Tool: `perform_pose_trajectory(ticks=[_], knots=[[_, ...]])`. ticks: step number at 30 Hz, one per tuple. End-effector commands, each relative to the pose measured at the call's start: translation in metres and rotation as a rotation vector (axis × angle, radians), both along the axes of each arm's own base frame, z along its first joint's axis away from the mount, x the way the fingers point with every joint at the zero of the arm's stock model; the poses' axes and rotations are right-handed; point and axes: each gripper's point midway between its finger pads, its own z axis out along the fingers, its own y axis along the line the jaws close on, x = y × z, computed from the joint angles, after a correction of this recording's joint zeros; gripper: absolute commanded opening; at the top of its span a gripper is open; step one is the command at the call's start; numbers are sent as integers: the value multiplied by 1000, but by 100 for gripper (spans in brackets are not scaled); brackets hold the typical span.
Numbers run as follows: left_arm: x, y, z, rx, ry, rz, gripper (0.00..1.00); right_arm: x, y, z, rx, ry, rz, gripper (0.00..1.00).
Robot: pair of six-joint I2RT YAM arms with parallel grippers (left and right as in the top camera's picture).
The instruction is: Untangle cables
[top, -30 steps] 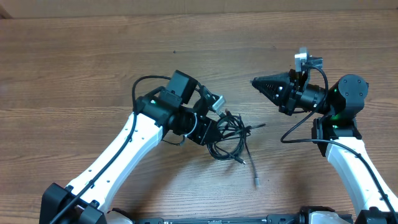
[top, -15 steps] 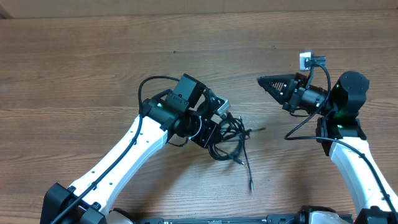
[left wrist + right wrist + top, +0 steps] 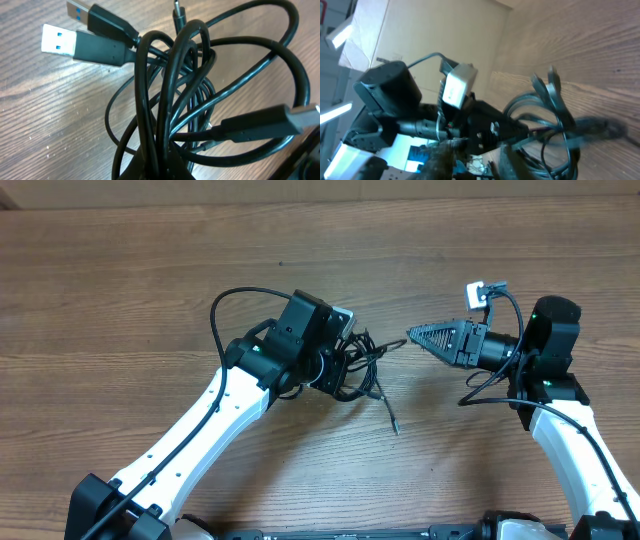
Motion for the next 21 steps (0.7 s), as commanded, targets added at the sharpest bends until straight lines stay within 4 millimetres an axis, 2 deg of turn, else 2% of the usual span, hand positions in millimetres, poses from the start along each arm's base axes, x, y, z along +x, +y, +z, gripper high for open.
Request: perform_pose_trajectory(ticks=[1,3,5,6,10,13,18,21], knots=[[11,-4,12,-60,-1,97,4,-1,0,0,8,42,-1,53],[14,-9,17,-89,-15,92,4,-1,0,-3,6,67,-10,62],[16,-13,21,-112,-30,83,4,0,-1,-4,21,125,-22,76],[18,-14,23,-117,-40,80,4,1,-1,-5,30,155,-30,77],[22,-16,26,-111,-93,36,4,6,-3,-7,40,227,-74,80],[24,-18,29,-102,-135,-6,4,9,-2,-9,51,283,-98,76],[25,-24,33,-88,-205,-87,4,9,11,-10,74,390,-112,70],[24,-29,35,-73,-248,-142,4,9,22,-5,89,411,-99,69]])
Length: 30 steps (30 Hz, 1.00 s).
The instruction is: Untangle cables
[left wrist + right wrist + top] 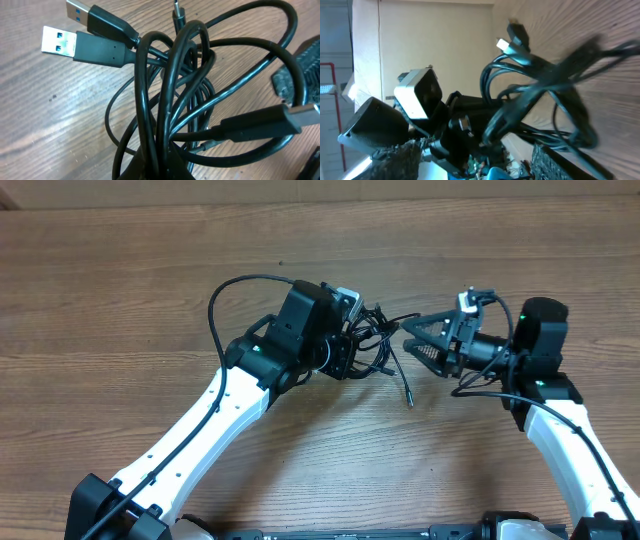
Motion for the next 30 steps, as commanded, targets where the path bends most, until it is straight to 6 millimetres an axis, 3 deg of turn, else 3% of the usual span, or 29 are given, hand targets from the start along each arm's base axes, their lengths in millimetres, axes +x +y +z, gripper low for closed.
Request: perform_pose_trajectory(ticks=[1,3,8,19,22,30], knots=[[-3,-10,11,14,-92,-103,4,3,12,8,30,66,-16,69],[-2,-12,11,27,-117,-122,4,4,19,12,44,71,-13,68],[1,-9,11,47,-131,-110,4,10,21,16,41,51,-41,50],[-4,-21,18,-38,-93,-110,4,25,12,8,12,69,-151,48],[-7,-24,18,-38,-94,-120,4,27,12,11,27,81,-163,44],[-9,-27,18,-40,-90,-121,4,31,12,22,59,61,-171,45]])
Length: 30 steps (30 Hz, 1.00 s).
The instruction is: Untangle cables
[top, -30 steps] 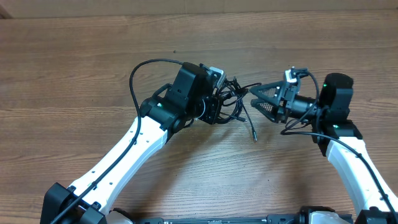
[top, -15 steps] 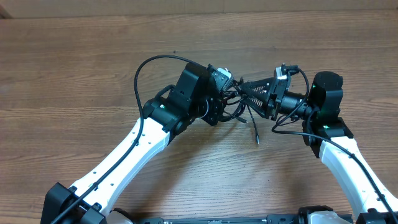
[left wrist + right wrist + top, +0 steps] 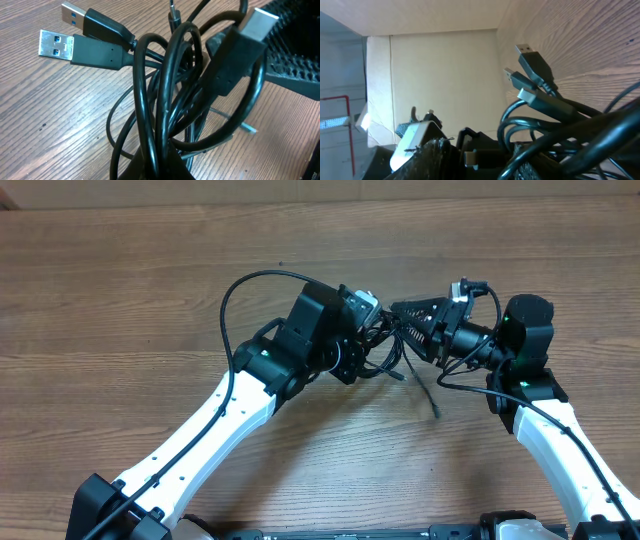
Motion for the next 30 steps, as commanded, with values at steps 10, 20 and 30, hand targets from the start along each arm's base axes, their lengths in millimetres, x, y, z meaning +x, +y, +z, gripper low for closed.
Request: perform_pose_trajectory(ticks=[10,20,30], knots=[[-2,-8,12,-79,46,44,4,19,-9,11,28,6,-121,51],[0,-11,16,-105,49,57,4,35,-21,15,63,39,-241,52],[-4,-19,22,-123,11,-29,4,42,-25,21,73,19,-290,60]])
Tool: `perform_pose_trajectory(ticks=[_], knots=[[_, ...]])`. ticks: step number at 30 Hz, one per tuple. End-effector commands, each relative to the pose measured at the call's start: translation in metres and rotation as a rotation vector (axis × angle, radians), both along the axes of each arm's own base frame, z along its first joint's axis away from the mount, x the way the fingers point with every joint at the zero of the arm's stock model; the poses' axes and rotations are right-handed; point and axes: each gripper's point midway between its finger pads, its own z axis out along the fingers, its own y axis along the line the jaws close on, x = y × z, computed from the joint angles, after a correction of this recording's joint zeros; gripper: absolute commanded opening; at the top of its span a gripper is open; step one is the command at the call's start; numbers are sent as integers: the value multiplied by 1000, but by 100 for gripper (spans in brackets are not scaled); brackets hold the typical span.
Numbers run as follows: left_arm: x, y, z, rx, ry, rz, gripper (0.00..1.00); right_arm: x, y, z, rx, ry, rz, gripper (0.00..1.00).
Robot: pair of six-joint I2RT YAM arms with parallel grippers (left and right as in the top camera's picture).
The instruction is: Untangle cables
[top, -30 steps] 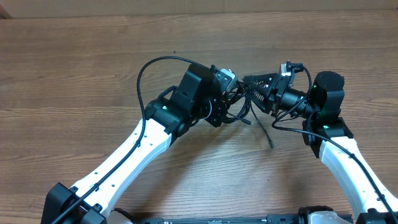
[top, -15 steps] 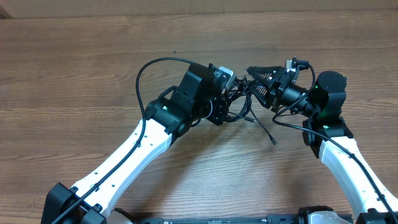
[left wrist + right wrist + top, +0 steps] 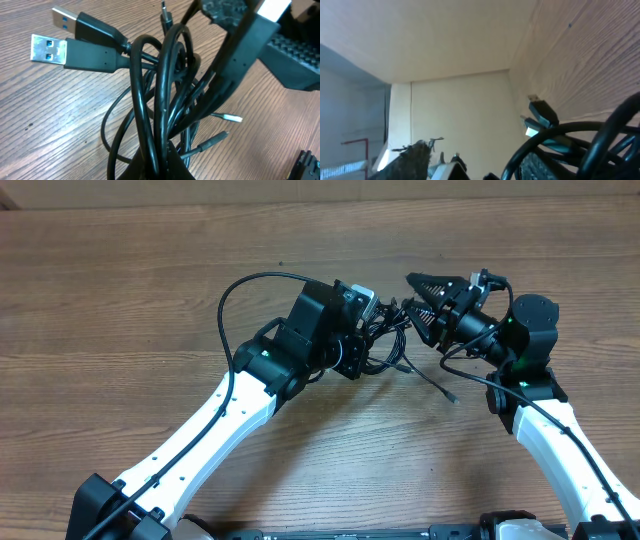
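A tangle of black cables (image 3: 385, 343) hangs from my left gripper (image 3: 352, 340), which is shut on the bundle (image 3: 167, 105) just above the wooden table. Two USB-A plugs (image 3: 65, 47) stick out at the bundle's left. One thick plug (image 3: 247, 42) with a silver tip rises toward my right gripper (image 3: 420, 305). That gripper is open, its ribbed fingers (image 3: 295, 65) on either side of the bundle's right edge. In the right wrist view a cable loop (image 3: 580, 145) crosses in front of one finger. A thin loose end (image 3: 440, 387) trails on the table.
The wooden table (image 3: 130, 300) stretches around both arms. The left arm's own grey cable (image 3: 235, 290) arcs above its wrist. A beige wall (image 3: 445, 45) fills most of the right wrist view.
My right gripper has tilted upward and shifted slightly right, and the thick plug now points up along its finger. The trailing loose end has slid a little right. The left gripper still holds the bundle.
First my left gripper held the bundle near the table's middle, the right gripper narrow and apart from it. Then both were closer, the right gripper open. Later its fingers reached into the bundle's right side, farther back on the table, where they remain.
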Motion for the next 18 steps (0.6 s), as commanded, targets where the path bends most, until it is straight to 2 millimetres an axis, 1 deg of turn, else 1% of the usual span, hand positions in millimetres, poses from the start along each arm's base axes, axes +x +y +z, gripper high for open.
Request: perform_pose_trajectory(ticks=[1,5,12,14,18], knots=[[-10,-16,16,-53,-51,-123,4,6,-3,7,6,-18,-42,60],[-10,-20,22,-79,-67,-143,4,5,1,8,6,-20,-31,60],[-8,-22,25,-86,-89,-148,4,-2,20,8,6,-20,15,60],[-8,-22,25,-82,-96,-154,4,-3,21,8,5,-21,14,60],[-9,-22,25,-82,-91,-157,4,2,18,7,0,-22,-20,60]])
